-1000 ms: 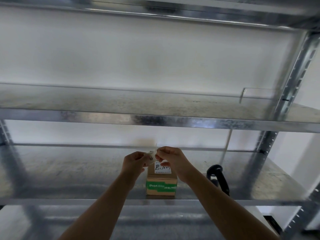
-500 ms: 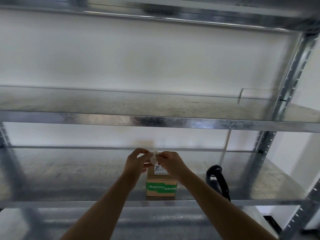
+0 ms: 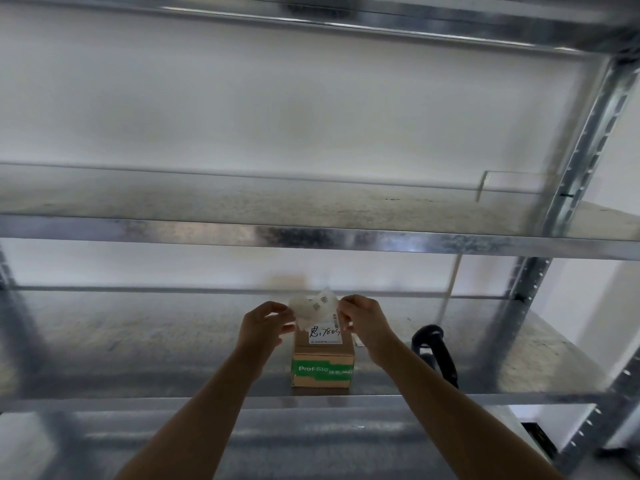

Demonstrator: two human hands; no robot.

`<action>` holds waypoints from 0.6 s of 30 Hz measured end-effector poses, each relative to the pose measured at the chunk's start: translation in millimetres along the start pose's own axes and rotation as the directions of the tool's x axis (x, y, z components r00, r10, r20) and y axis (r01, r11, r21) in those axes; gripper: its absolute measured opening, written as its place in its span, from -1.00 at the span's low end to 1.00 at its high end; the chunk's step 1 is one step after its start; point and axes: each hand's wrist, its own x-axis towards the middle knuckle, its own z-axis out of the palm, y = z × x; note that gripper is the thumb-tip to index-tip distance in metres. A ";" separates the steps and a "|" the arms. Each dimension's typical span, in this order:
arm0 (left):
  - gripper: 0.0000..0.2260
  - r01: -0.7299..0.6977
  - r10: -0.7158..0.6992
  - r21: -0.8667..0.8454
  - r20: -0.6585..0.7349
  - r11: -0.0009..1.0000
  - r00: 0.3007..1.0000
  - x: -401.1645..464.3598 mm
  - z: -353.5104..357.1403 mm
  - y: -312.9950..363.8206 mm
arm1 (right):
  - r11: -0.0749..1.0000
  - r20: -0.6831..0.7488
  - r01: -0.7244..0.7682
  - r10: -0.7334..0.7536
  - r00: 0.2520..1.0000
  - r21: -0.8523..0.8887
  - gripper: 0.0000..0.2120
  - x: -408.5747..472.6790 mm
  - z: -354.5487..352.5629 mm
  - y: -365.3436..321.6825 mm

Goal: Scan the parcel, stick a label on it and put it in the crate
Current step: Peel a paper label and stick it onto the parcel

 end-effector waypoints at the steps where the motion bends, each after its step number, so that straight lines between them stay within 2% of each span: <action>1: -0.92 -0.001 0.001 0.000 -0.002 1.000 1.000 1.3 -1.7 -1.6 | 1.000 -0.019 -0.014 0.015 1.000 0.012 -0.77 0.6 -4.7 1.8; 4: -0.92 -0.001 0.001 0.005 -0.011 1.000 1.000 6.0 -4.5 -5.4 | 0.999 -0.055 -0.028 0.029 0.998 0.023 -0.83 0.1 -14.5 6.1; 10: -0.91 0.004 -0.004 -0.003 -0.007 1.000 1.000 15.2 -1.7 -10.4 | 0.994 -0.104 -0.084 0.090 0.990 0.065 -0.78 4.9 -17.9 13.8; 18: -0.89 -0.015 0.016 0.041 -0.016 0.999 1.000 28.9 -1.6 -17.6 | 0.937 -0.064 -0.137 0.165 0.984 0.322 -0.79 15.7 -24.9 25.2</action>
